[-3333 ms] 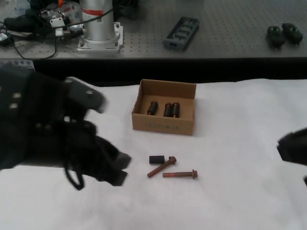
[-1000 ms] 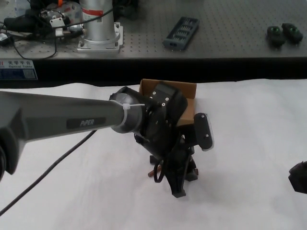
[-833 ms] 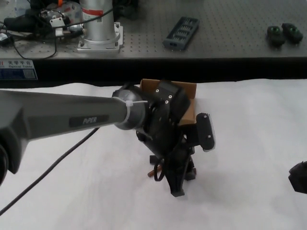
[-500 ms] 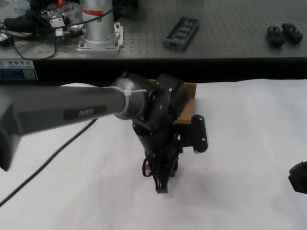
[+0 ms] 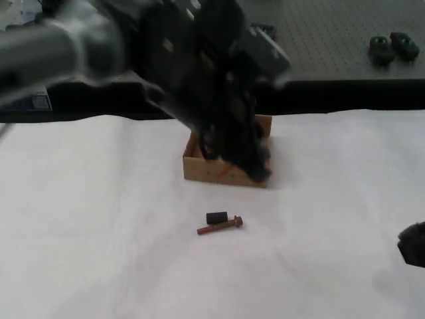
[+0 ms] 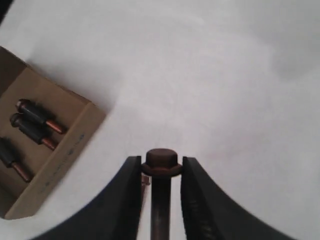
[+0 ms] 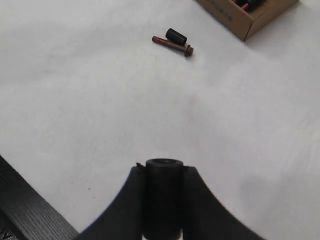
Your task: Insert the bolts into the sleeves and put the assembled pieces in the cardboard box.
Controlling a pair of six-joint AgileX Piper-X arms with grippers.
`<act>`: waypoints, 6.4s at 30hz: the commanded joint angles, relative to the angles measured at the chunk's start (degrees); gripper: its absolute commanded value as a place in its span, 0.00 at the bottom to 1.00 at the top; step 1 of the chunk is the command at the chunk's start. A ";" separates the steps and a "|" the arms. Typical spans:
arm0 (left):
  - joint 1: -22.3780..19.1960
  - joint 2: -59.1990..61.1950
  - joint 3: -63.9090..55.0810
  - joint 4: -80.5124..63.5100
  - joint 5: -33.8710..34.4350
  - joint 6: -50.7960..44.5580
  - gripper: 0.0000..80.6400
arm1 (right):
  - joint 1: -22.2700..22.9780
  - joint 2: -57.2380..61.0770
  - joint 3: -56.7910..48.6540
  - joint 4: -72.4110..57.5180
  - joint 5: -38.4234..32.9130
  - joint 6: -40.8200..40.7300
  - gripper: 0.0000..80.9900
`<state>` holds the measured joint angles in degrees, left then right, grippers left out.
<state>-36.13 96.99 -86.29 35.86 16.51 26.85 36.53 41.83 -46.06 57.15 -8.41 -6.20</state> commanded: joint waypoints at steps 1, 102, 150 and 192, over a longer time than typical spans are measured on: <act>2.48 -4.49 -0.24 0.08 4.70 -7.82 0.01 | -0.36 -0.36 1.33 -4.37 -3.03 1.55 0.02; 9.59 -35.45 41.86 -57.80 16.80 -53.47 0.01 | 8.98 27.69 5.87 -82.07 -28.29 33.53 0.02; 9.59 -35.45 41.86 -61.26 12.62 -63.12 0.01 | 8.87 27.70 5.87 -79.90 -22.99 30.97 0.02; 8.28 -35.45 46.31 -70.49 5.63 -68.46 0.01 | 8.87 27.70 5.87 -81.94 -23.09 31.10 0.02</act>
<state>-27.42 62.23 -41.53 -29.59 24.34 -39.00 45.41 70.30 -39.66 -23.76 -31.54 25.01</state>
